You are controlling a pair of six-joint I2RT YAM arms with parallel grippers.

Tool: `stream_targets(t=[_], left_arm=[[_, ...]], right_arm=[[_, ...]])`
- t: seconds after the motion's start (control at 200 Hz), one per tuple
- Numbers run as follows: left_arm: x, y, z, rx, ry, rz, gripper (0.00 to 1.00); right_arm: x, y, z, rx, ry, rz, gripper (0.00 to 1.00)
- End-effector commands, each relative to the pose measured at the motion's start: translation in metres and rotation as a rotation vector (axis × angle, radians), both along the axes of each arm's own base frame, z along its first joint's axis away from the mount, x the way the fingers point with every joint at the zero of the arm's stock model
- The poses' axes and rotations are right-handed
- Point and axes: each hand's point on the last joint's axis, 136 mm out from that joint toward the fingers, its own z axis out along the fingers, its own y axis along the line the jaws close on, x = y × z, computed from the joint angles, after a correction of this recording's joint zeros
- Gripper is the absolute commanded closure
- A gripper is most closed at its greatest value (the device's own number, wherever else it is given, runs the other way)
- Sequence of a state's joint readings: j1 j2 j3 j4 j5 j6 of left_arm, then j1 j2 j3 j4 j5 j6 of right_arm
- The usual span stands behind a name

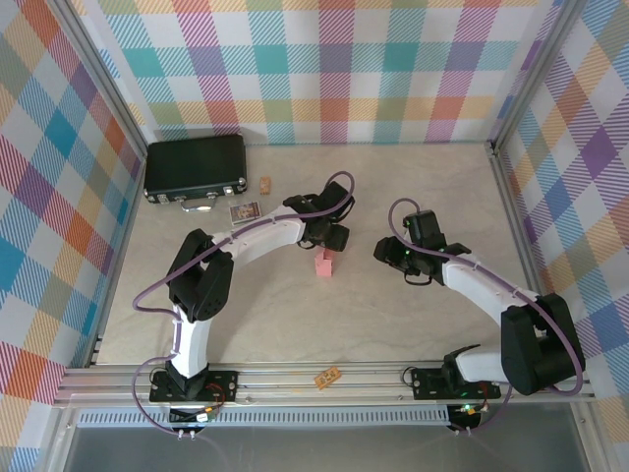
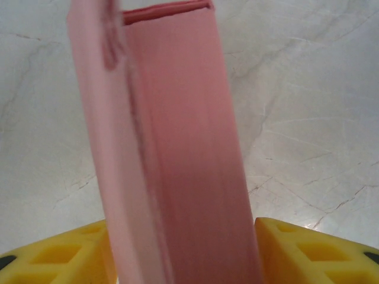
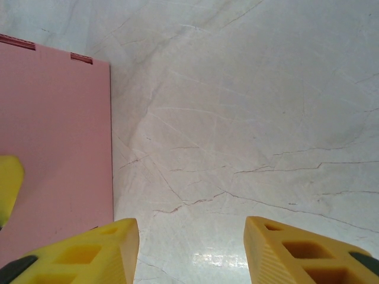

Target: Fold the paper box

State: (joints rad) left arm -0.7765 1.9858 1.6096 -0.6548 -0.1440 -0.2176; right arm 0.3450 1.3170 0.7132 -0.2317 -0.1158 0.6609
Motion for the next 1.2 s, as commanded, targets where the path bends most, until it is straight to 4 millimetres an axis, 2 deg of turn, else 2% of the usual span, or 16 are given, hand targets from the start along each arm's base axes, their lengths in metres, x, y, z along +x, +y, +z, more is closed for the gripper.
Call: stream_targets(t=[0.0, 0.125, 0.4, 0.5, 0.755, 1.045, 1.195], left_arm=[[-0.001, -0.003, 0.013, 0.051, -0.041, -0.128, 0.43], [-0.001, -0.01, 0.017, 0.05, -0.053, -0.245, 0.44], [-0.013, -0.028, 0.013, -0.028, 0.035, -0.542, 0.46], [-0.007, -0.028, 0.012, -0.037, 0.039, -0.585, 0.46], [-0.012, -0.035, 0.012, -0.064, 0.034, -0.744, 0.46], [-0.007, -0.034, 0.008, -0.004, 0.01, -0.83, 0.47], [-0.011, -0.036, 0.005, 0.01, 0.003, -0.925, 0.48]], right_arm=[[-0.005, -0.006, 0.002, -0.008, 0.003, 0.001, 0.49], [-0.007, -0.007, -0.001, -0.009, 0.01, -0.004, 0.49], [-0.011, -0.012, -0.003, -0.019, 0.013, -0.015, 0.48], [-0.012, -0.013, -0.004, -0.021, 0.017, -0.015, 0.48], [-0.014, -0.015, -0.006, -0.017, 0.025, -0.021, 0.48], [-0.014, -0.015, -0.004, -0.012, 0.021, -0.028, 0.48], [-0.017, -0.018, -0.006, -0.019, 0.025, -0.033, 0.47]])
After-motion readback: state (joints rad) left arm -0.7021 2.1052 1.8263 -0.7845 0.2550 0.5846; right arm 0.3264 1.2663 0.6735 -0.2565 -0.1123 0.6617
